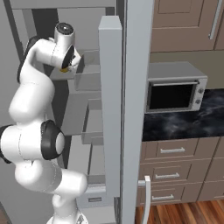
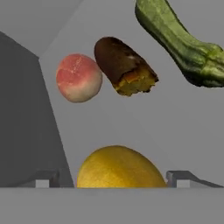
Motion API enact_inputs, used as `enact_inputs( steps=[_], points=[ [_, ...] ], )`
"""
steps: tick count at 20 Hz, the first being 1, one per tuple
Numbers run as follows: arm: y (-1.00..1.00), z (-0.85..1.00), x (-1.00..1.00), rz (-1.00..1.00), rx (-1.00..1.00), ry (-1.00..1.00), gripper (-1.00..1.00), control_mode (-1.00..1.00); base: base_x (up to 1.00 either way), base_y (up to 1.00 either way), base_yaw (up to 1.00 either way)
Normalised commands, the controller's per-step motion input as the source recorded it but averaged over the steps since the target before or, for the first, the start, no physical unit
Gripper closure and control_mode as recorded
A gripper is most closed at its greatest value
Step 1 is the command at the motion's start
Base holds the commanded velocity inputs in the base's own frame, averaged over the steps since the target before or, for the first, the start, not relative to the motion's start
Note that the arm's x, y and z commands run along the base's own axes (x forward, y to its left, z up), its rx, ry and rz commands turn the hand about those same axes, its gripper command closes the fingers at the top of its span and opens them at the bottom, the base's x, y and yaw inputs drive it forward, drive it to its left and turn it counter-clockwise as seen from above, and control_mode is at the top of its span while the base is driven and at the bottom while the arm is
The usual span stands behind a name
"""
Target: Take the squash and lemon from the second highest rack and move them to the highest rack where the sweet potato and peach are located, to maximize freezer space. Close the freezer door after rearranging.
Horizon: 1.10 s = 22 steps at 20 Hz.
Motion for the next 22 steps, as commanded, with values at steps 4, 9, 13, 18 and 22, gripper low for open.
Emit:
enact_inputs(
  steps=[4,9,13,18,22],
  points=[
    [0.0,0.0,-0.11,0.09,0.0,-0.31,-1.0,-1.0,0.0,0.0,0.0],
    [0.0,0.33,-0.45,0.0,0.0,-0.03,-1.0,-1.0,0.0,0.0,0.0],
    [0.0,0.65,-0.5,0.0,0.0,0.0,-1.0,-1.0,0.0,0.0,0.0],
    [-0.01,0.23,-0.65,0.0,0.0,-0.04,-1.0,-1.0,0.0,0.0,0.0],
    [0.0,0.0,-0.86,0.0,0.0,-0.08,-1.0,-1.0,0.0,0.0,0.0]
  ],
)
